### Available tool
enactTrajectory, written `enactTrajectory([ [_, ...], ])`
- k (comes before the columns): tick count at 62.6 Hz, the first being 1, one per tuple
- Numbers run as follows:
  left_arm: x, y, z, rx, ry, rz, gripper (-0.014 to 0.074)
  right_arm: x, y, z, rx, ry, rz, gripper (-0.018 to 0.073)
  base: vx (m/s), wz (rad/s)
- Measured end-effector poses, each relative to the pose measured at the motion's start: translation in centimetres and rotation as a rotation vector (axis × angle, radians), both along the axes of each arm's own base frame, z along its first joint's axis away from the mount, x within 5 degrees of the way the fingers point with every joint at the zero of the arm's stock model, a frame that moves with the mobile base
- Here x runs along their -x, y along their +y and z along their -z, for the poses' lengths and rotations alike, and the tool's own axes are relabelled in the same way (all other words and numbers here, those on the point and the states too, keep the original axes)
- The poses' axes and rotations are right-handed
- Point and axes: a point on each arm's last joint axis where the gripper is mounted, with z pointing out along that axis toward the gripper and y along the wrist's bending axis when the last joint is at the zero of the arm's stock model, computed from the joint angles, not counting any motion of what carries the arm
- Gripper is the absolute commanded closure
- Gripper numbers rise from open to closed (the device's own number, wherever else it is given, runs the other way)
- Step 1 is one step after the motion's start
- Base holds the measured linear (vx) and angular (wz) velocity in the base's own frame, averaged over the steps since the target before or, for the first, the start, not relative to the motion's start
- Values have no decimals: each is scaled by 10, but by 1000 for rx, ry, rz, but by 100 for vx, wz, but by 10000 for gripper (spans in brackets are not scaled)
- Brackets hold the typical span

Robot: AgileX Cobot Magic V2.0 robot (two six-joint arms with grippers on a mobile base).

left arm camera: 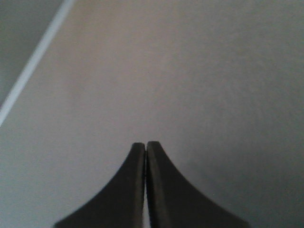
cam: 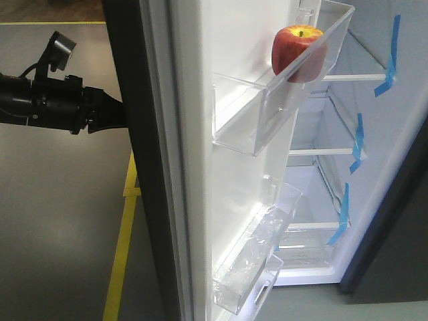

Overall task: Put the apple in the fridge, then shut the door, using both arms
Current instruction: 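Swing the left arm out to the outer side of the refrigerator door, then push the refrigerator door toward the cabinet with the left gripper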

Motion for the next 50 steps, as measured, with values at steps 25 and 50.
enactTrajectory([
  [25, 15, -45, 4, 14, -32, 131, 603, 0, 0, 0, 0, 0, 0, -19, 0, 0],
  [50, 28, -96, 1, 8, -188, 218, 603, 0, 0, 0, 0, 0, 0, -19, 0, 0],
])
